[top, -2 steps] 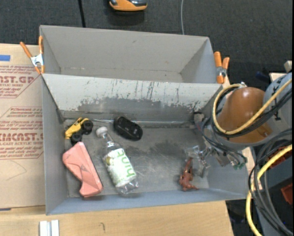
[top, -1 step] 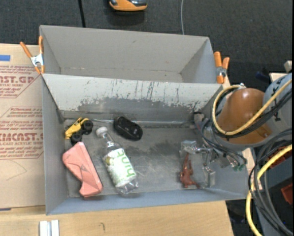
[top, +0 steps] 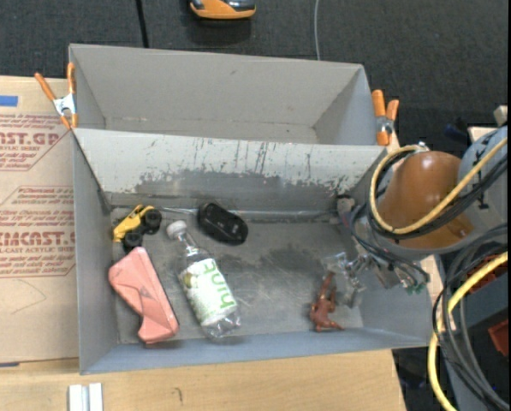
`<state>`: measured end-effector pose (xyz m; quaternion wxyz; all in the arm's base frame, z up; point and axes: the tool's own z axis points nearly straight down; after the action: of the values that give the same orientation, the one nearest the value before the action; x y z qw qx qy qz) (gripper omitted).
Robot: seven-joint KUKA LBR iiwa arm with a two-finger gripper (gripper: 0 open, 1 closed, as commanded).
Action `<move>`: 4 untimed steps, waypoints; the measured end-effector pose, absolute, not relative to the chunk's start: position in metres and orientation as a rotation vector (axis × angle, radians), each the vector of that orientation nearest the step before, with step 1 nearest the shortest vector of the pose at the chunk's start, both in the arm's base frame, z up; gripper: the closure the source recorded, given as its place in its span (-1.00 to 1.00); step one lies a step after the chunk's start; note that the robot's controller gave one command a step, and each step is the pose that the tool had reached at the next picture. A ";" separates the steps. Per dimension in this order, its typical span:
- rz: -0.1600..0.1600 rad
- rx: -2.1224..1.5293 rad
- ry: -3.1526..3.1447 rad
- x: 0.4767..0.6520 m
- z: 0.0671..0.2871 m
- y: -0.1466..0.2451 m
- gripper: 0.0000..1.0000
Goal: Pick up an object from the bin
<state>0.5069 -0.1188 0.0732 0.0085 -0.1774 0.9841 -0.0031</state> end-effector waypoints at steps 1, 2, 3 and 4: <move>0.000 -0.559 3.090 0.503 0.071 -0.117 -1.00; 0.000 -0.559 3.090 0.503 0.071 -0.117 -1.00; -0.001 -0.748 3.050 0.505 0.072 -0.108 -1.00; 0.002 -1.103 2.939 0.500 0.070 -0.098 1.00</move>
Offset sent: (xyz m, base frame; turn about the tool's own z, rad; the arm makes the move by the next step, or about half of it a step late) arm 0.0000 0.0000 0.0000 0.0000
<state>0.4998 -0.0976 0.0698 0.0010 -0.3515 0.9362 0.0005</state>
